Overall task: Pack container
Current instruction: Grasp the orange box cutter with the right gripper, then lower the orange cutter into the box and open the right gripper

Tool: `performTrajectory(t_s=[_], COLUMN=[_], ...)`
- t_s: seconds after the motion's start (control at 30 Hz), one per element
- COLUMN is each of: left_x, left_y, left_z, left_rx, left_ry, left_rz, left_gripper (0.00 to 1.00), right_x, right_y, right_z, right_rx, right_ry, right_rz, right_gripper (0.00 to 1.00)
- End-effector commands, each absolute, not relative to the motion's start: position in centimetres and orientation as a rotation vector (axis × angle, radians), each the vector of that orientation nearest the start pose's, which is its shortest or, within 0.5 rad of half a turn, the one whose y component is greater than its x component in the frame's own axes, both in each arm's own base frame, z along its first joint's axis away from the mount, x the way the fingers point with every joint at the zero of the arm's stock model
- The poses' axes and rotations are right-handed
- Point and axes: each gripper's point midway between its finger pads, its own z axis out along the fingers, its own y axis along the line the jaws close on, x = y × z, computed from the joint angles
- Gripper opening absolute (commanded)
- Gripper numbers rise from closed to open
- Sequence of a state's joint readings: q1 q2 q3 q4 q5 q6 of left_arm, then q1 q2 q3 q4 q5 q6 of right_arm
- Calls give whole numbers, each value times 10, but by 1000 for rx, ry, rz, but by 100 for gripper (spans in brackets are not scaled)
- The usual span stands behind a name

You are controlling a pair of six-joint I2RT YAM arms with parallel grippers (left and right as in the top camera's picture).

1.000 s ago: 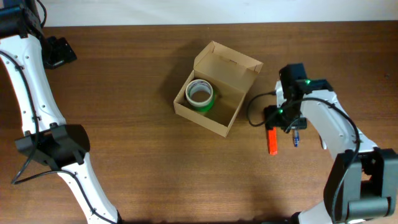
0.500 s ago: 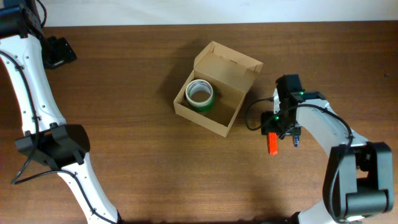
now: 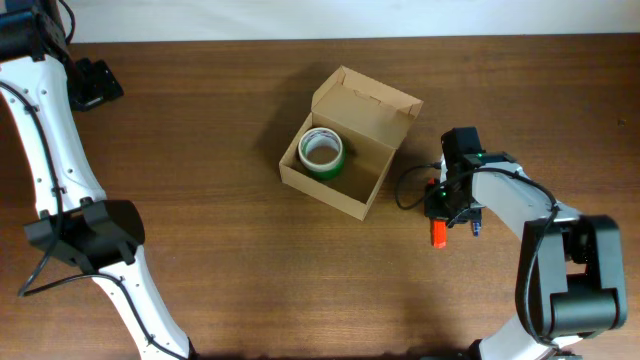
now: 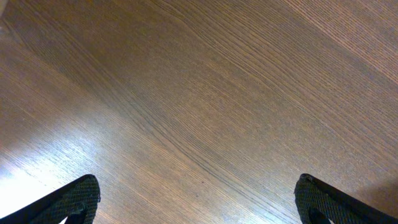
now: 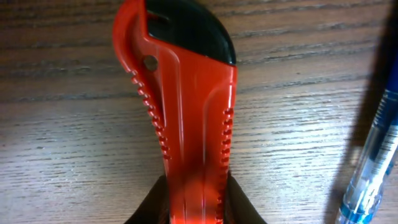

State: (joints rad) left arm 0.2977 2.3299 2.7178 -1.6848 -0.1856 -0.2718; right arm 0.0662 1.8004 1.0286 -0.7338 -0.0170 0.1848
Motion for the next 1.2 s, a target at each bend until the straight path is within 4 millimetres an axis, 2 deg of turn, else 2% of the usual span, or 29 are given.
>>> performTrajectory(t_s=[0.0,0.1,0.2,0.33,0.4,0.53,0.6,0.7,0.77,0.83,1.0,1.17], left_x=[438,438,438,438,438,438,438,438,438,438,438,438], left_y=[170,170,170,170,170,170,170,170,170,170,170,170], left_z=[226,226,226,226,226,226,226,226,226,226,226,226], left_rx=[-828,-828,-828,-828,-828,-828,-828,-828,-828,-828,-828,-828], left_ry=[2725,2725,2725,2725,2725,2725,2725,2725,2725,2725,2725,2725], left_rz=[265,265,265,265,265,265,265,265,265,265,265,265], left_gripper=[100,100,100,100,100,100,100,100,100,100,100,100], right_x=[310,318,332,356,366,378,379,375,370,362,342,338], right_y=[31,33,34,31,28,30,39,63,81,100,159,212], right_z=[-10,7,38,107,147,228,261,296,304,302,274,239], right_rx=[197,192,178,166,164,49,-49,-279,-415,-546,-902,-1174], right_ry=[3093,3062,3000,2871,2800,2670,2619,2541,2512,2505,2515,2487], right_rz=[88,103,111,98,77,83,119,180,199,200,227,244], right_gripper=[17,17,17,18,18,19,19,19,19,19,18,18])
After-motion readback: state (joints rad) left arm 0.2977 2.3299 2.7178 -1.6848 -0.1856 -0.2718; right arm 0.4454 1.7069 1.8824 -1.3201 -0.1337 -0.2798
